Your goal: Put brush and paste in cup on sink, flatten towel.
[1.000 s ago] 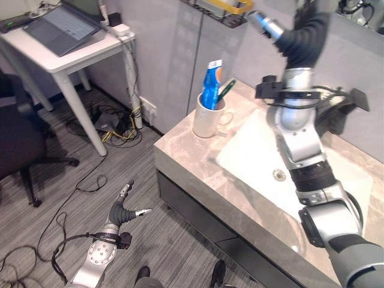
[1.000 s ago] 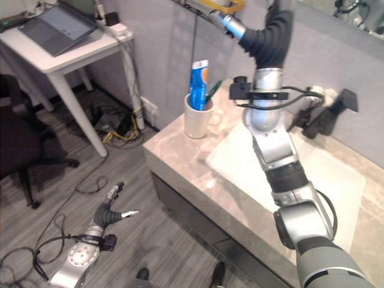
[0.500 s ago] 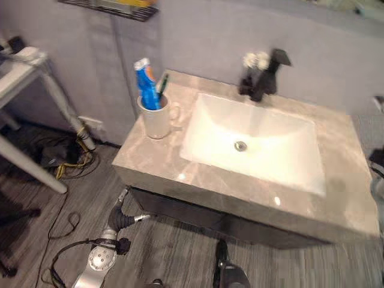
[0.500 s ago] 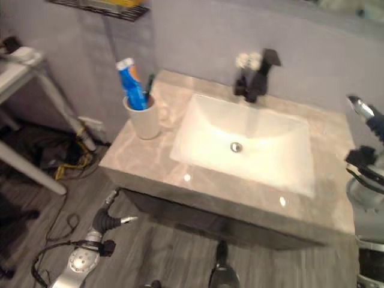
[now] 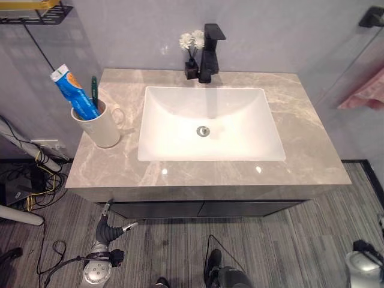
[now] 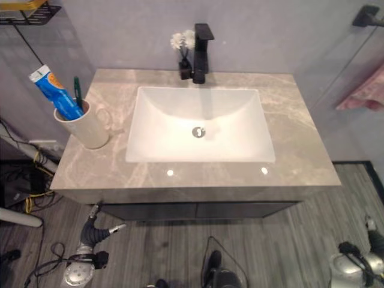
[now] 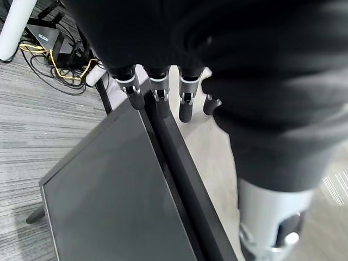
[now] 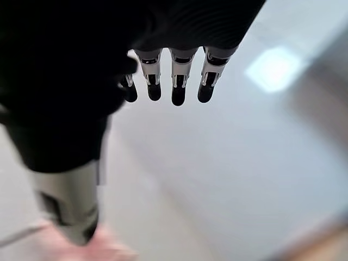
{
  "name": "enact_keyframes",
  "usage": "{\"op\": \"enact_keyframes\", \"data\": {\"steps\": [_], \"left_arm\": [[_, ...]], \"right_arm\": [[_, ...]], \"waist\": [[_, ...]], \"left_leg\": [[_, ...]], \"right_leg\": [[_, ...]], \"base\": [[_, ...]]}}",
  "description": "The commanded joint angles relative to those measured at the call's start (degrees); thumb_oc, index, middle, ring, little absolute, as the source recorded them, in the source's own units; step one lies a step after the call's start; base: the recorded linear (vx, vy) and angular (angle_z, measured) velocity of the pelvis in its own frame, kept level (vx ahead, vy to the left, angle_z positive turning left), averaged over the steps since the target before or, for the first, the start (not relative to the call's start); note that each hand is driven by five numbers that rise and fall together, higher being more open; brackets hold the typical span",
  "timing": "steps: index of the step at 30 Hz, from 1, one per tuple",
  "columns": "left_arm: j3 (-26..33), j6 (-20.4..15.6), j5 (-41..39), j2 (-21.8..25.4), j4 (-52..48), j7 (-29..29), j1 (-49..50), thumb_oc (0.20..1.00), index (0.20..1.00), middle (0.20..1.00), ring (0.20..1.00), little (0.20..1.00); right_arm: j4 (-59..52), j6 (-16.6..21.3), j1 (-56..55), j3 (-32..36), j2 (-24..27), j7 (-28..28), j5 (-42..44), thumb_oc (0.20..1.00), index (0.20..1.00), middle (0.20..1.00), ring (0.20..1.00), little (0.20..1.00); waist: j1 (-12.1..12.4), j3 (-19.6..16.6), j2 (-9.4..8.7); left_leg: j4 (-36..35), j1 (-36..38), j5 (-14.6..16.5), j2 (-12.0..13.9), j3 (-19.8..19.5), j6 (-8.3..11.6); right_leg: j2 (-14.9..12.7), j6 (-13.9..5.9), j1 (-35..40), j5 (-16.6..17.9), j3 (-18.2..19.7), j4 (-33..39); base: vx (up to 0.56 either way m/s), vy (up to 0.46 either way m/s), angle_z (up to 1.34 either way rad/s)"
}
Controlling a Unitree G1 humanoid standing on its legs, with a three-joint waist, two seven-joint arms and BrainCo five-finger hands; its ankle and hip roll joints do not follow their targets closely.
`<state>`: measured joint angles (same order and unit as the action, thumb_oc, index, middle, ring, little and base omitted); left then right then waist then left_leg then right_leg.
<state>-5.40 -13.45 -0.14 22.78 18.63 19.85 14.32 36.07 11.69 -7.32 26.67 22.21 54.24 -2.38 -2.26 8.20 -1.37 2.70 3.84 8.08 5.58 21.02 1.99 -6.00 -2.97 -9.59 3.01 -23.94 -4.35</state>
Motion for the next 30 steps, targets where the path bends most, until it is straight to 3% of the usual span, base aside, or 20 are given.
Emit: {"op": "enact_keyframes", "data": {"steps": [1, 3, 6, 8, 11, 13, 15, 21, 22, 27, 30], "left_arm": [[-0.4, -3.8, -2.6, -0.7, -3.9, 1.7, -3.7, 1.0, 1.0, 1.0, 1.0, 1.0], [-0.4, -4.0, -3.6, -0.9, -4.7, 1.3, -3.9, 1.0, 1.0, 1.0, 1.0, 1.0], [1.1, -4.0, -4.2, -0.8, -7.7, -0.1, -2.7, 1.0, 1.0, 1.0, 1.0, 1.0], [2.2, -4.4, -5.4, -0.6, -9.5, -0.4, -2.7, 1.0, 1.0, 1.0, 1.0, 1.0], [4.0, -5.1, -6.0, 0.0, -11.8, -1.5, -2.1, 1.0, 1.0, 1.0, 1.0, 1.0], [4.7, -5.3, -6.7, -0.3, -13.2, -3.2, -1.0, 1.0, 1.0, 1.0, 1.0, 1.0], [5.0, -6.0, -7.6, -0.3, -14.5, -4.2, 0.0, 1.0, 1.0, 1.0, 1.0, 1.0], [5.3, -6.9, -9.0, 2.4, -21.6, -8.6, 3.3, 1.0, 1.0, 1.0, 1.0, 1.0], [5.6, -7.8, -10.1, 5.8, -25.6, -11.5, 4.3, 0.2, 0.2, 0.2, 0.2, 0.2], [7.6, -8.5, -23.6, 9.8, -35.9, -20.4, 4.8, 0.2, 0.2, 0.2, 0.2, 0.2], [8.7, -8.5, -26.2, 10.8, -38.8, -21.9, 3.0, 0.2, 0.2, 0.2, 0.2, 0.2]], "right_arm": [[12.4, 5.0, 5.6, -4.7, 2.5, -7.4, 12.5, 1.0, 1.0, 1.0, 1.0, 1.0], [21.1, 3.5, 7.7, -10.4, 1.4, -14.8, 16.7, 1.0, 1.0, 1.0, 1.0, 1.0], [30.3, 1.0, 8.9, -16.4, -1.2, -23.5, 19.2, 1.0, 1.0, 1.0, 1.0, 1.0], [32.3, -0.6, 9.2, -21.9, -3.4, -29.7, 18.4, 1.0, 1.0, 1.0, 1.0, 1.0], [33.4, -1.2, 8.9, -26.1, -4.5, -34.0, 15.8, 1.0, 1.0, 1.0, 1.0, 1.0], [35.2, -2.0, 8.6, -27.4, -5.8, -36.3, 15.7, 1.0, 1.0, 1.0, 1.0, 1.0], [35.5, -2.0, 9.9, -27.7, -6.8, -36.6, 16.9, 1.0, 1.0, 1.0, 1.0, 1.0], [36.1, -2.3, 11.6, -27.3, -8.2, -37.9, 18.3, 1.0, 1.0, 1.0, 1.0, 1.0], [35.5, -2.5, 11.9, -28.9, -8.3, -39.0, 16.6, 1.0, 1.0, 1.0, 1.0, 1.0], [34.7, -3.1, 11.6, -29.9, -7.7, -40.9, 14.8, 1.0, 1.0, 1.0, 1.0, 1.0], [35.2, -3.3, 11.4, -29.3, -7.5, -41.5, 15.5, 1.0, 1.0, 1.0, 1.0, 1.0]], "waist": [[-0.6, 3.2, -0.48], [0.6, 4.0, -0.3], [0.9, 3.0, -0.3], [2.0, 2.2, 0.34], [2.6, 1.8, 1.37], [2.7, 0.9, 2.76], [3.7, 0.5, 4.19], [5.6, 0.3, 4.87], [6.1, 0.4, 5.0], [6.9, -0.1, 5.15], [6.9, -0.2, 5.23]], "left_leg": [[11.4, -8.8, -2.9, -3.0, -3.4, 0.99], [13.5, -10.2, -5.1, -1.7, -5.3, 2.93], [6.9, -7.9, -7.4, 3.5, -1.7, 3.77], [0.6, -8.2, -11.2, 5.2, -5.4, 4.81], [-4.4, -8.3, -16.7, 8.3, -9.4, 6.58], [-7.1, -6.0, -16.5, 8.0, -7.6, 6.88], [-7.7, -5.3, -16.2, 6.5, -8.9, 6.97], [-7.7, -4.7, -14.3, 3.7, -10.3, 5.78], [-7.7, -4.9, -13.9, 2.9, -10.6, 5.48], [-7.7, -6.1, -13.8, 2.1, -11.5, 5.44], [-7.7, -7.2, -14.2, 2.1, -12.2, 5.76]], "right_leg": [[-2.2, -4.63, 5.6, -2.3, 2.7, 2.4], [-2.3, -4.24, 6.2, -2.0, 2.5, 3.6], [-3.9, -4.88, 7.2, -1.4, 0.5, 4.8], [-4.4, -5.34, 6.8, -1.0, 0.8, 5.0], [-5.7, -6.14, 7.1, -0.5, 0.6, 5.9], [-6.1, -6.5, 7.9, -0.1, -0.6, 6.2], [-6.2, -6.43, 8.1, 0.4, -0.6, 6.4], [-8.4, -6.64, 9.4, 1.1, -1.8, 5.5], [-9.0, -6.96, 9.7, 1.3, -2.5, 5.3], [-9.6, -7.5, 9.7, 2.1, -3.7, 5.7], [-9.7, -7.67, 9.5, 2.6, -4.5, 6.4]], "base": [[-0.12, -0.126, -0.09], [-0.05, -0.064, -0.13], [0.02, 0.063, -0.05], [0.04, 0.143, 0.29], [0.03, 0.136, 0.15], [0.02, 0.119, 0.2], [0.01, 0.098, 0.31], [0.03, 0.097, 0.14], [0.03, 0.116, 0.13], [0.01, 0.053, 0.18], [-0.02, -0.007, 0.1]]}}
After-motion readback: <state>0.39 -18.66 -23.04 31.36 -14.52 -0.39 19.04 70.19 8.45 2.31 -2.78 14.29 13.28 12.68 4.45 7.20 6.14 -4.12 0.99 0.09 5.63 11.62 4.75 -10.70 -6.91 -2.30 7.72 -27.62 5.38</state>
